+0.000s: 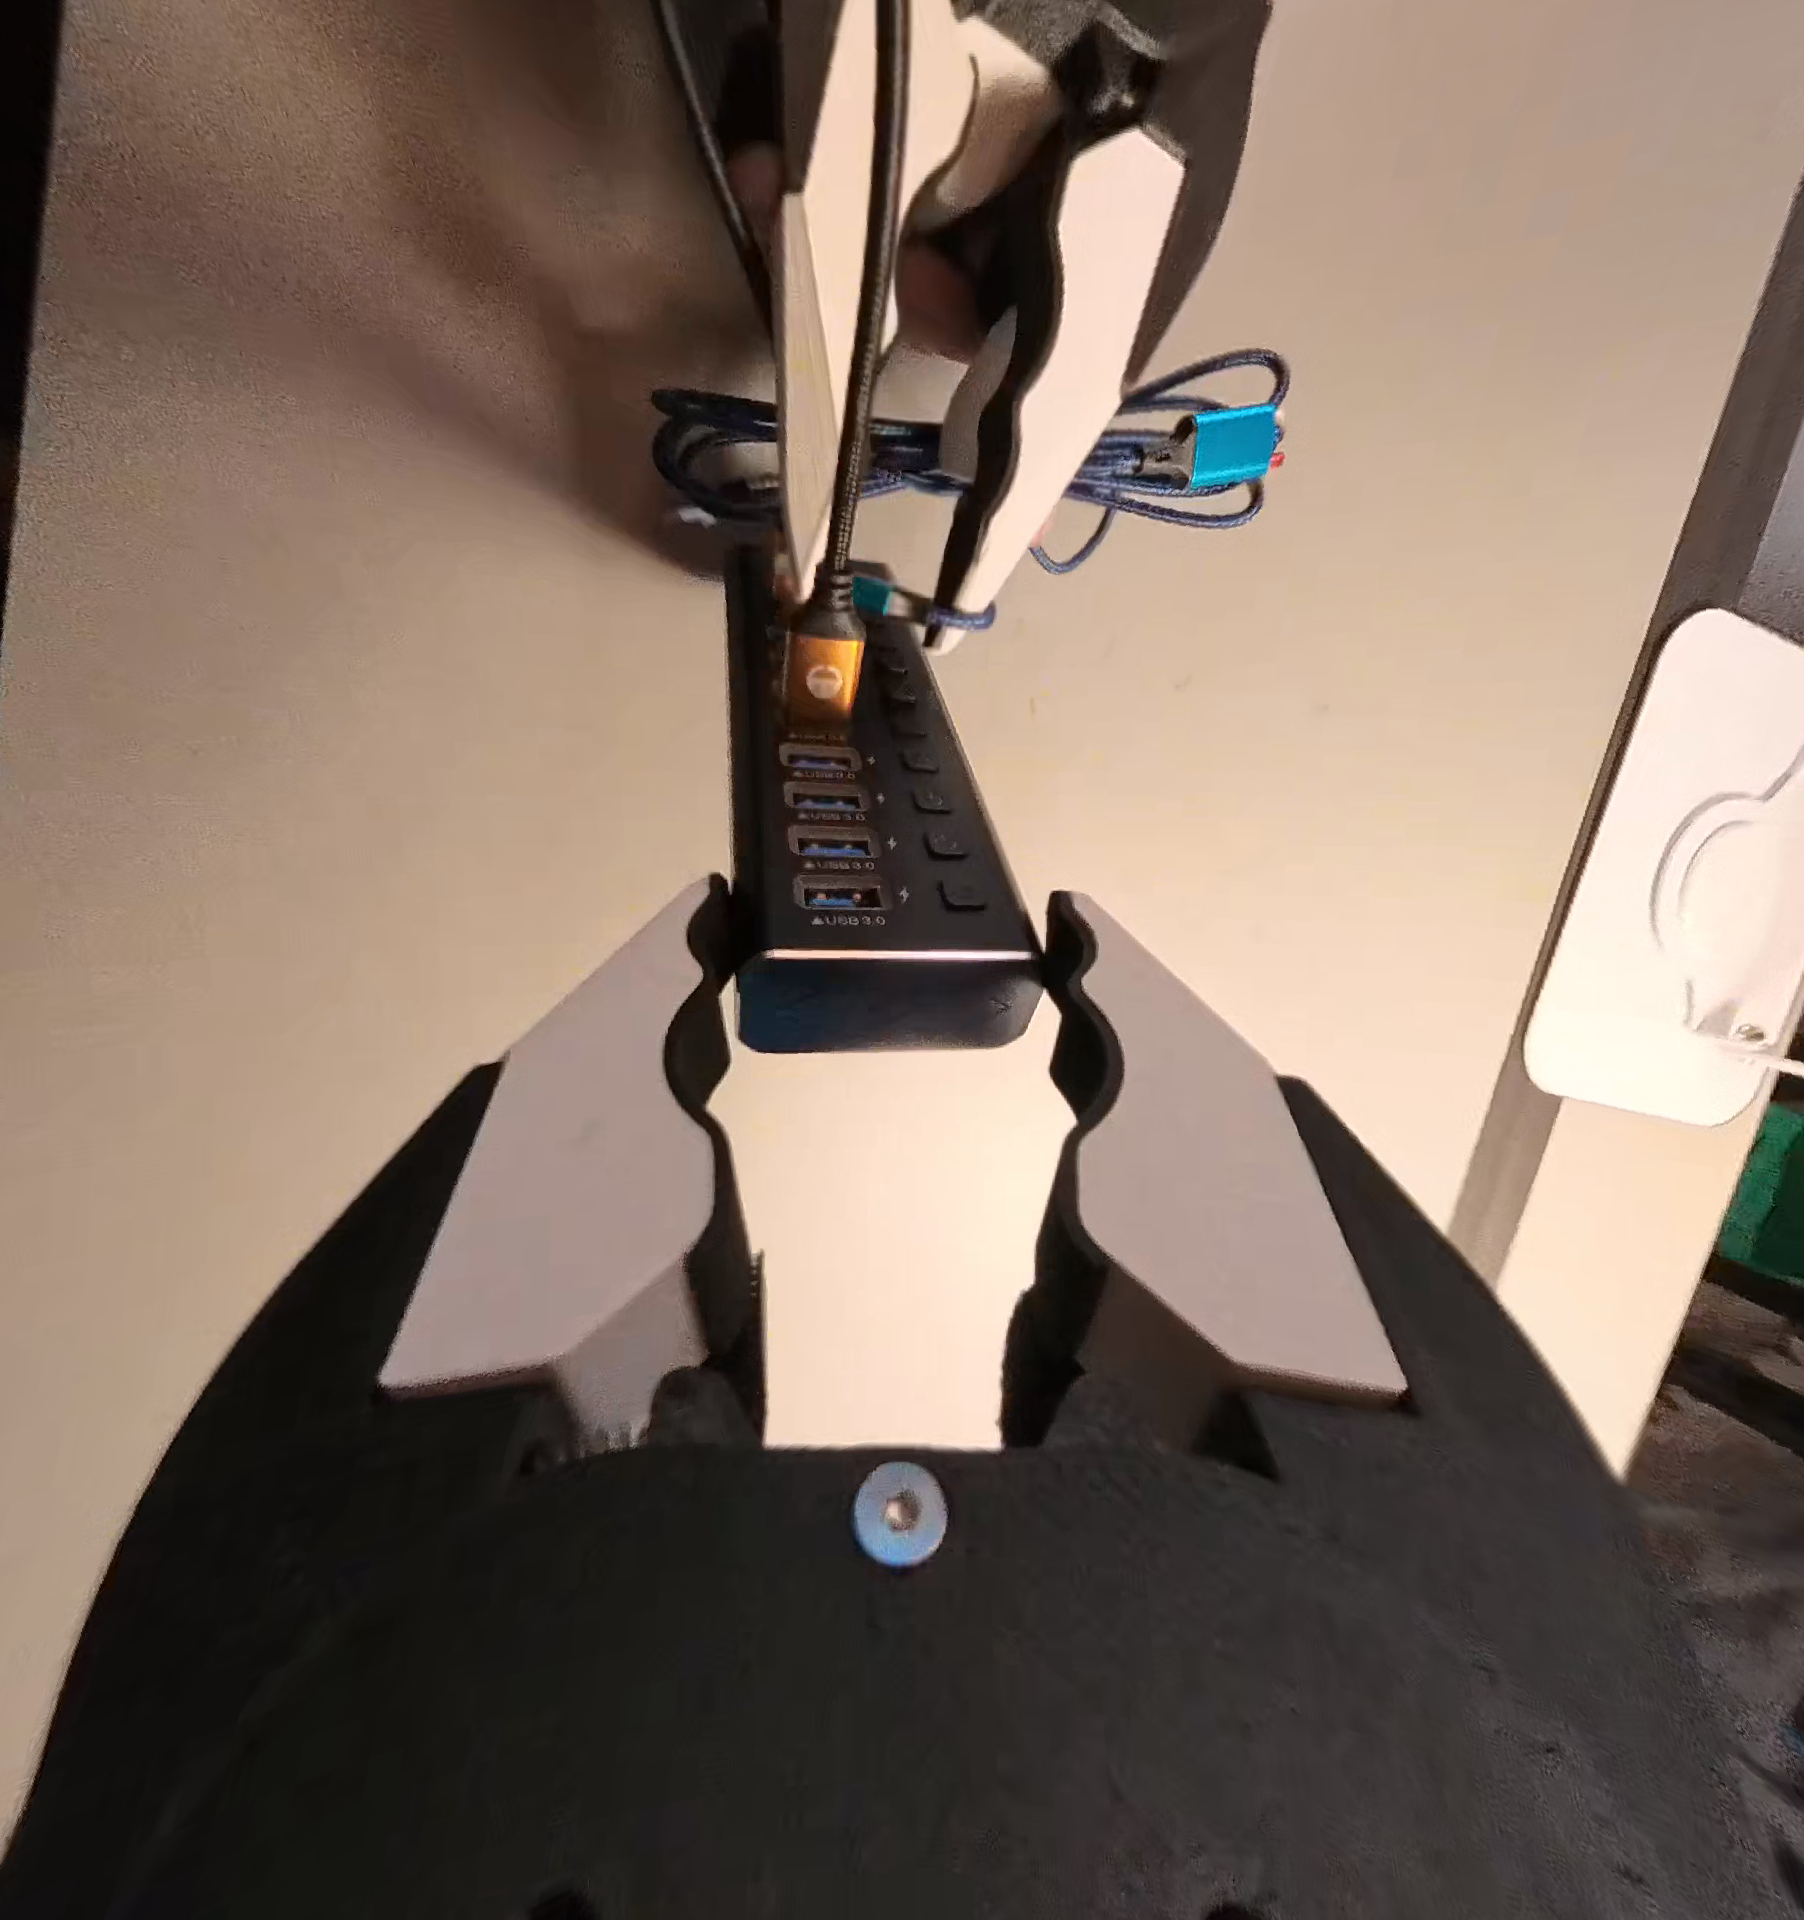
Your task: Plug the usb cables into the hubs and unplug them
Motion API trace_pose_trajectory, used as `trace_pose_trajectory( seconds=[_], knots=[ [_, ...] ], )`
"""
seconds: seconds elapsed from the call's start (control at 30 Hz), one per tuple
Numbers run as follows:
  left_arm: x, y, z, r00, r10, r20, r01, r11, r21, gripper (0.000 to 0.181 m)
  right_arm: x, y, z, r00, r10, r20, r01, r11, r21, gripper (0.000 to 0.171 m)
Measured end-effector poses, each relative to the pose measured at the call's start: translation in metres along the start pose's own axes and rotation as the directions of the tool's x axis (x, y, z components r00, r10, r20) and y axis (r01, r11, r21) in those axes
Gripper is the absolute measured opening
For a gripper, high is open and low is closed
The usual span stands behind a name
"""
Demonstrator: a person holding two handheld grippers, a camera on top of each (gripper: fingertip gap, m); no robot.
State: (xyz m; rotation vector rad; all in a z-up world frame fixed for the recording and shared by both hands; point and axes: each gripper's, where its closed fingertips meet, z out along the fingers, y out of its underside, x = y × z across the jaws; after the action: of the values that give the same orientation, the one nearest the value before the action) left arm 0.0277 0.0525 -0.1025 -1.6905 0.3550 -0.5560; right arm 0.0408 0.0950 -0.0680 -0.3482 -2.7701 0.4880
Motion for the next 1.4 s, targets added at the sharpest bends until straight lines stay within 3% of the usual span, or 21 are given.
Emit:
trace_pose_trajectory(
  seconds=[0.13,0.23,0.33,0.8,0.93,0.97,1.1,1.27,1.4],
  knots=[
    [0.002,-0.003,-0.003,1.0,-0.003,-0.004,0.003,1.0,0.017,0.039,0.006,-0.015,-0.004,0.996,-0.075,0.04,0.079,0.993,-0.092,0.061],
    [0.01,-0.006,-0.008,0.998,-0.014,-0.055,0.015,1.0,0.025,0.057,0.009,-0.021,-0.005,0.992,-0.112,0.059,0.119,0.984,-0.132,0.061],
    [0.002,-0.006,-0.008,1.0,0.009,0.01,-0.01,0.999,0.033,0.077,0.01,-0.03,-0.005,0.989,-0.134,0.064,0.141,0.982,-0.123,0.061],
    [0.006,0.016,0.003,0.998,0.055,0.041,-0.05,0.99,-0.131,0.082,0.005,-0.054,-0.004,0.972,-0.227,0.062,0.23,0.972,-0.047,0.061],
    [0.007,0.017,0.004,0.996,0.079,0.042,-0.072,0.987,-0.142,0.07,0.004,-0.062,-0.005,0.971,-0.231,0.067,0.231,0.973,0.008,0.062],
    [0.004,0.014,0.002,0.996,0.067,0.059,-0.059,0.989,-0.134,0.058,0.003,-0.064,-0.005,0.971,-0.231,0.065,0.23,0.973,0.026,0.062],
    [0.001,0.014,0.0,0.997,0.054,0.058,-0.048,0.993,-0.107,0.057,0.007,-0.066,-0.004,0.982,-0.189,0.018,0.187,0.98,0.069,0.063],
    [-0.003,0.012,-0.002,0.998,0.032,0.062,-0.027,0.997,-0.073,0.057,0.017,-0.058,0.003,0.997,-0.011,-0.072,0.03,0.962,0.273,0.071],
    [0.002,0.012,0.002,0.997,0.054,0.05,-0.05,0.996,-0.077,0.057,0.003,-0.064,0.016,0.996,0.082,-0.039,-0.044,0.813,0.581,0.066]
  ],
)
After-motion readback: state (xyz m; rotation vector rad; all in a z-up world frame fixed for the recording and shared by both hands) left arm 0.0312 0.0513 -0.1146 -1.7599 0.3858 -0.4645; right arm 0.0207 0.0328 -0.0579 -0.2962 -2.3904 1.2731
